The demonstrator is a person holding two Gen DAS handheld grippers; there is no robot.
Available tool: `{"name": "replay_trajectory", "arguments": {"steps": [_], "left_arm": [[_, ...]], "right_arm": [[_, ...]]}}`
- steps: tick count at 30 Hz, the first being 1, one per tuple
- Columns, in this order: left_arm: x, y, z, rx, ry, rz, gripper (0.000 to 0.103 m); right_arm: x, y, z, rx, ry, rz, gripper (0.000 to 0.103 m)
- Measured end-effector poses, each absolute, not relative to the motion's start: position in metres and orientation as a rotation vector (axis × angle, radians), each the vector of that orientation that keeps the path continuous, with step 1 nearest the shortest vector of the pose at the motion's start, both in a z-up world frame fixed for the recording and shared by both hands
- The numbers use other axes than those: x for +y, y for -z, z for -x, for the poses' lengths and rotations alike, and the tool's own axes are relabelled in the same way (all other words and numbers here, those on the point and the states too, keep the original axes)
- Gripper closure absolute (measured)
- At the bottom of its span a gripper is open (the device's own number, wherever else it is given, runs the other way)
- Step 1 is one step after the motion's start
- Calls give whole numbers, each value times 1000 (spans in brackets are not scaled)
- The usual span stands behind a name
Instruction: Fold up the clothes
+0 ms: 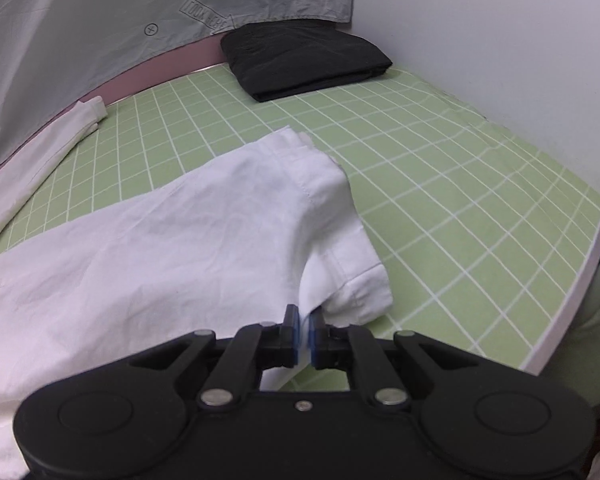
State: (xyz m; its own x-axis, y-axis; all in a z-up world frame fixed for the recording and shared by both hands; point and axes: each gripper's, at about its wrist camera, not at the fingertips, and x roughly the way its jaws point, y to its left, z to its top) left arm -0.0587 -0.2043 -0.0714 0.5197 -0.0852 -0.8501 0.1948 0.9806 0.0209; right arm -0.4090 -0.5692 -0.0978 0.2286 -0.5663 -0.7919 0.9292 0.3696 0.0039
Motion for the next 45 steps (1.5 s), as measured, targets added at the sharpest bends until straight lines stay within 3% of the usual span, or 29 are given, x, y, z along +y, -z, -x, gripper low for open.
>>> {"name": "replay_trajectory", "arguments": {"steps": [5,10,12,14,18,19,20,34,38,43,45], "left_arm": [[-225,75,60,1030,252,-158,0],[-249,78,79,1049,331,-187,0],[-257,77,89,1050,343,-179,0],[-267,77,100,1046,348,-168,0],[-293,82,122,1028,293,-132,0],[-300,84,127,1028,274,-114,0],[-307,86,132,1026,259,-96,0],[-368,107,175,1113,85,-87,0],[-380,109,175,1122,59,-92,0],[-398,114,169,1121,38,-111,0],[-401,115,168,1123,29,-106,0]], "right_arm": [[-547,107,415,905,1110,-487,98],[-551,92,427,858,1095,-560,94],[-556,83,434,802,1083,-585,82],[-564,74,438,750,1070,-547,49],[-594,62,442,676,1041,-463,17],[-608,62,442,669,1028,-462,3],[-622,63,441,670,1008,-462,0],[-731,106,402,814,734,-456,1],[-743,119,383,845,674,-431,23],[-763,124,365,849,629,-393,41],[-768,121,355,864,577,-346,68]]}}
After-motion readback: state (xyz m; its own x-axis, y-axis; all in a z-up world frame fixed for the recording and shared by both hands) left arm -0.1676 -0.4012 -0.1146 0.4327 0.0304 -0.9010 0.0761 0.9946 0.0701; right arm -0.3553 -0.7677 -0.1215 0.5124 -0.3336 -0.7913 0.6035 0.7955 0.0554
